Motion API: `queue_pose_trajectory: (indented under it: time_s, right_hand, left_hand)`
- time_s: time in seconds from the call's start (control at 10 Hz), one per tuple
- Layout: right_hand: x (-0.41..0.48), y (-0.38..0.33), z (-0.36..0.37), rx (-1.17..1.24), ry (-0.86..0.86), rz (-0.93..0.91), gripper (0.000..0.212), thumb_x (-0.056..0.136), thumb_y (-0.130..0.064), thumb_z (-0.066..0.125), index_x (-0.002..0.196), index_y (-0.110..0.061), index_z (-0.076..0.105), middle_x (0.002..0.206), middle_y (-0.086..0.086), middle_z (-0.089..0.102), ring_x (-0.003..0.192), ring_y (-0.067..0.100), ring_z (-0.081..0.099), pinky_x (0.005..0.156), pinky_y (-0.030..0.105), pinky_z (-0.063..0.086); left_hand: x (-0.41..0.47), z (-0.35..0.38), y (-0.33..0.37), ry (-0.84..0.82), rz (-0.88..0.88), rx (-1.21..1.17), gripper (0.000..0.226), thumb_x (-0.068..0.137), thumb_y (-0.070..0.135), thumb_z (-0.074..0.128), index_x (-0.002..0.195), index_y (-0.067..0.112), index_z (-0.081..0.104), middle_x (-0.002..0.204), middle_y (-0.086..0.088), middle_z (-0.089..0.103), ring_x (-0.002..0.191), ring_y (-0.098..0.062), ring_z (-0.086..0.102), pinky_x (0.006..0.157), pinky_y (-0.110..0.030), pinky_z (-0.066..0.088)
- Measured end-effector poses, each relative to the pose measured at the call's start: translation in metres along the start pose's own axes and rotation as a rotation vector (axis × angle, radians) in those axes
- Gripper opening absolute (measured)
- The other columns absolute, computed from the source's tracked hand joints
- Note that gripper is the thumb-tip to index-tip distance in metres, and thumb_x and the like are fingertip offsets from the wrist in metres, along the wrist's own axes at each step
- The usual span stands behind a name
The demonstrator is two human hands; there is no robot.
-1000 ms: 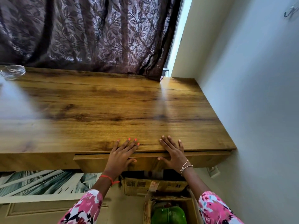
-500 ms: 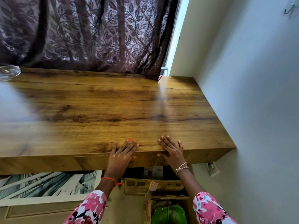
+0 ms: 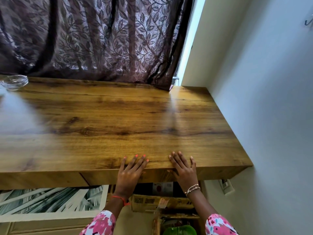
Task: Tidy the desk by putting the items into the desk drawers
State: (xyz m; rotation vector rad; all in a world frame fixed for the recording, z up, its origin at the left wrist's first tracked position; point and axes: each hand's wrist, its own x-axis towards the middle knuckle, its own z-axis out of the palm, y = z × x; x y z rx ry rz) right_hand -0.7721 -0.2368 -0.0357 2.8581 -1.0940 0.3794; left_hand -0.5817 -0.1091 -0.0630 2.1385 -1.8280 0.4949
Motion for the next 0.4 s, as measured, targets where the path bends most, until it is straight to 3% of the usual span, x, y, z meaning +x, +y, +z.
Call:
queue_pose_trajectory:
  time_s: [0.2, 0.4]
  right_hand:
    - [0.001, 0.001, 0.000, -0.106, 0.063, -0.029, 0.068, 0.049, -0.047, 0.086, 0.110, -0.023, 0.068, 0.117, -0.001, 0.067, 0.106, 0.021, 0.065, 0.077, 0.055, 0.052]
    - [0.005, -0.003, -0.014, -0.016, 0.039, -0.023, 0.048, 0.068, -0.060, 0.054, 0.096, -0.027, 0.073, 0.106, -0.004, 0.072, 0.097, 0.018, 0.069, 0.069, 0.043, 0.055]
  left_hand:
    - [0.002, -0.005, 0.005, -0.076, -0.055, 0.014, 0.074, 0.047, 0.019, 0.092, 0.117, 0.021, 0.066, 0.121, 0.003, 0.065, 0.109, -0.020, 0.064, 0.090, -0.054, 0.047]
    - [0.012, -0.023, 0.008, -0.083, -0.014, 0.014, 0.065, 0.044, 0.037, 0.091, 0.104, 0.023, 0.072, 0.110, 0.006, 0.071, 0.099, -0.017, 0.068, 0.077, -0.047, 0.055]
